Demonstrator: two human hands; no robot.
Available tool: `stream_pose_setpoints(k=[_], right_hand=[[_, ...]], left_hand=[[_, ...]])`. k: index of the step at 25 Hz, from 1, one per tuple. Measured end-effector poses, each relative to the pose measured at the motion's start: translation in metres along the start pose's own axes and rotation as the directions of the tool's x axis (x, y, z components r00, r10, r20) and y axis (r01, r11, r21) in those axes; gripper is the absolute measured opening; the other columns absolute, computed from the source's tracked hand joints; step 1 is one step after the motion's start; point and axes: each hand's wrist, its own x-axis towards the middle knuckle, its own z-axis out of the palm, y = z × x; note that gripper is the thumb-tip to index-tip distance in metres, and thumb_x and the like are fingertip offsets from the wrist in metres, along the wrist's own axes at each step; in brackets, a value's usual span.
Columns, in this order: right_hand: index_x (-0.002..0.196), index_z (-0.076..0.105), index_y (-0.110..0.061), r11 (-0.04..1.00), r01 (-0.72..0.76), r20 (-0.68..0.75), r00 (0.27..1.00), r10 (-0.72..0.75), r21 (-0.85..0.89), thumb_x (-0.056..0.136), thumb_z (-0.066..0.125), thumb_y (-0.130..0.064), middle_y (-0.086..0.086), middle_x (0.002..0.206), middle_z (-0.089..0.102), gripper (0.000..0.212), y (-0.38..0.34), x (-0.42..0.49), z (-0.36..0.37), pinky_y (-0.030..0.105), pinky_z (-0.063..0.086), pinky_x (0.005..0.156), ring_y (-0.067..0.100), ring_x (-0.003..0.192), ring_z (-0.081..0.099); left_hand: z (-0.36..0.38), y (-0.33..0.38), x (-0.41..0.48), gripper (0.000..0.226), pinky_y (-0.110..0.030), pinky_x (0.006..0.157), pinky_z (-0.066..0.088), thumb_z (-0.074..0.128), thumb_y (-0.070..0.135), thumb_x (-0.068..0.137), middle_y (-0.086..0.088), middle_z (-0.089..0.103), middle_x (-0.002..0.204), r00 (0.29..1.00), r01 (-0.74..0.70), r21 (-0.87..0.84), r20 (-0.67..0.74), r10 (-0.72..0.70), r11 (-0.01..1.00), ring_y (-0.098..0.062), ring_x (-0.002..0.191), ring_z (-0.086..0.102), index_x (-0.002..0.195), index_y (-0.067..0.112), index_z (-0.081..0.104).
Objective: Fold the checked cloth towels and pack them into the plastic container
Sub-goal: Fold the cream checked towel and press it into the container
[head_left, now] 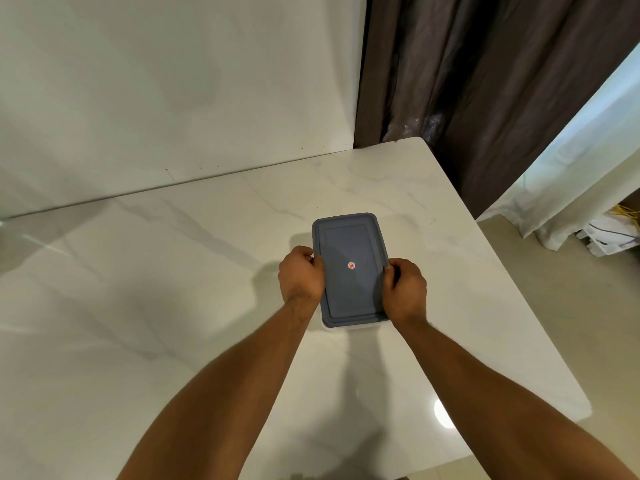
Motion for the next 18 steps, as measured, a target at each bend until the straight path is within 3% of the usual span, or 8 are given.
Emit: stream_pose_setpoints(k=[6, 10, 14, 18], right_hand=[[0.115, 0.064, -0.01, 0.996, -0.04, 0.039, 0.998, 0.043, -0.081, 0.1, 0.051, -0.018, 0.01, 0.111, 0.064, 0.021, 0.002, 0.007, 0.005, 0.029, 0.047, 0.08, 0.026, 0.094, 0.062], [0.119, 0.062, -0.01, 0.988, -0.117, 0.068, 0.992, 0.11, 0.106, 0.1, 0.052, -0.016, 0.007, 0.107, 0.065, 0.022, 0.009, 0.001, 0.009, 0.027, 0.045, 0.079, 0.024, 0.096, 0.062], [0.122, 0.061, -0.015, 0.963, -0.133, 0.06, 0.991, 0.123, 0.235, 0.101, 0.052, -0.019, 0.005, 0.106, 0.064, 0.024, 0.011, -0.006, 0.011, 0.038, 0.054, 0.089, 0.019, 0.094, 0.06], [0.127, 0.059, -0.018, 0.982, -0.173, 0.091, 0.982, 0.165, 0.08, 0.102, 0.047, -0.032, 0.006, 0.116, 0.063, 0.031, 0.006, 0.002, 0.005, 0.039, 0.053, 0.09, 0.023, 0.102, 0.06]], left_hand=[[0.006, -0.007, 0.006, 0.02, -0.024, 0.077, 0.043, 0.059, 0.019, 0.094, -0.005, 0.072, 0.107, 0.999, 0.018, 0.039, 0.026, -0.019, 0.999, -0.023, 0.096, 0.066, 0.11, 0.012, 0.068], [0.009, -0.01, 0.008, 0.021, -0.027, 0.08, 0.045, 0.059, 0.02, 0.095, -0.005, 0.07, 0.11, 0.999, 0.019, 0.039, 0.026, -0.02, 0.999, -0.024, 0.099, 0.066, 0.114, 0.013, 0.067], [0.015, -0.009, 0.01, 0.019, -0.027, 0.076, 0.044, 0.055, 0.018, 0.097, -0.008, 0.069, 0.11, 0.998, 0.051, 0.041, 0.023, -0.052, 0.998, -0.026, 0.095, 0.065, 0.114, 0.013, 0.063], [0.018, -0.01, 0.004, 0.031, -0.033, 0.086, 0.044, 0.05, 0.025, 0.099, -0.01, 0.055, 0.125, 0.997, -0.072, 0.126, -0.01, 0.074, 0.989, -0.029, 0.11, 0.057, 0.126, 0.01, 0.055]])
